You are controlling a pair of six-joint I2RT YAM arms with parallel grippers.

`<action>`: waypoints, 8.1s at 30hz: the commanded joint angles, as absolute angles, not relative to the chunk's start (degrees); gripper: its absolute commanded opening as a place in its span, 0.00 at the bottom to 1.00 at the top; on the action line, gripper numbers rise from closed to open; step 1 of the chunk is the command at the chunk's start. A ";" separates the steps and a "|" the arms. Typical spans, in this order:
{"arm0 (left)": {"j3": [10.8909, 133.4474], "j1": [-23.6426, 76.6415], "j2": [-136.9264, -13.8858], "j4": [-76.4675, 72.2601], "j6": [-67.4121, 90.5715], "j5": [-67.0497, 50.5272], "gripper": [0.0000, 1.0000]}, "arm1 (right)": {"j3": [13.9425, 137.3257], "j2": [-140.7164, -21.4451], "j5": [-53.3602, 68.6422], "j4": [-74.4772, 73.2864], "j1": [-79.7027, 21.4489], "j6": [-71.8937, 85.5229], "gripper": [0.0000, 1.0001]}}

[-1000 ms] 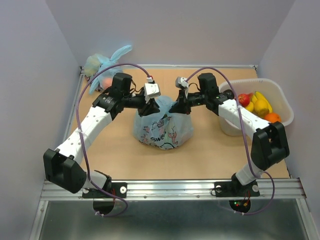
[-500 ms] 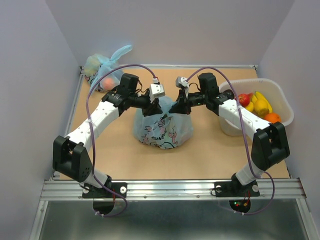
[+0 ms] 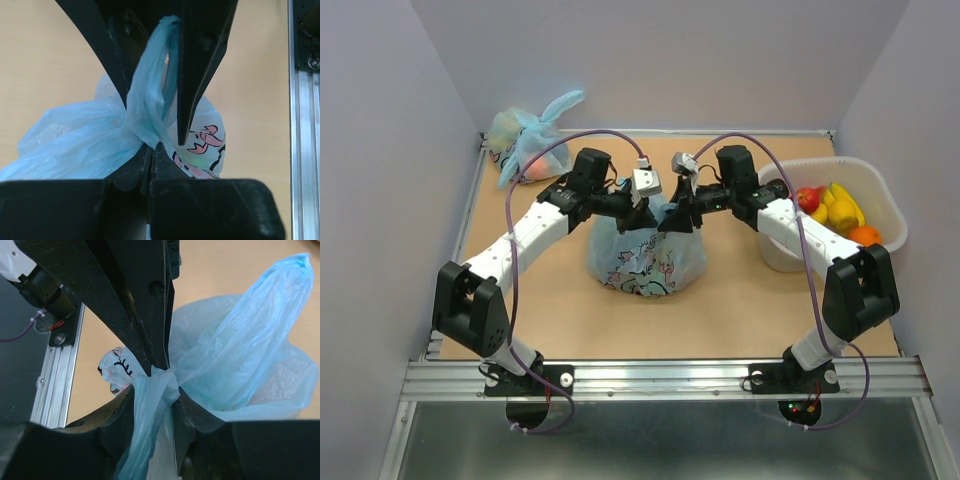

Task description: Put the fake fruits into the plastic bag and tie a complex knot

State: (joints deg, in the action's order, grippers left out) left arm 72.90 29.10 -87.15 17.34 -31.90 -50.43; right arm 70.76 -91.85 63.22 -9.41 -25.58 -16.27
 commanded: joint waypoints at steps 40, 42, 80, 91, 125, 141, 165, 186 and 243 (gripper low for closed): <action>90.62 12.75 -89.38 23.30 -30.37 -54.13 0.71 | 68.56 -84.90 61.79 -8.35 -26.80 -41.92 0.00; 90.18 12.31 -89.47 22.07 -26.56 -57.90 0.71 | 68.38 -84.99 61.61 -8.61 -26.98 -42.45 0.00; 82.53 10.46 -96.59 -2.64 31.29 -59.85 0.59 | 68.12 -86.13 59.94 -11.51 -27.60 -48.60 0.00; 82.79 10.81 -98.17 -0.80 29.98 -59.15 0.60 | 68.55 -86.57 59.68 -11.95 -27.60 -49.39 0.00; 81.65 22.20 -82.71 15.79 -5.39 -61.28 0.00 | 80.50 -96.59 56.87 -11.69 -27.60 -17.68 0.00; 60.83 36.29 -79.45 16.01 -19.80 -31.66 0.00 | 78.93 -94.13 53.79 -8.53 -27.60 -4.05 0.00; 52.57 36.04 -79.54 -18.09 14.93 -27.32 0.00 | 60.82 -86.92 49.22 22.48 -30.67 28.71 0.00; 49.39 30.67 -84.02 -29.36 28.48 -38.32 0.00 | 65.92 -72.07 38.59 -2.55 -22.87 17.48 0.92; 45.17 28.13 -90.70 -52.21 42.36 -55.99 0.00 | 56.60 -76.20 56.17 -1.56 -17.84 24.53 0.88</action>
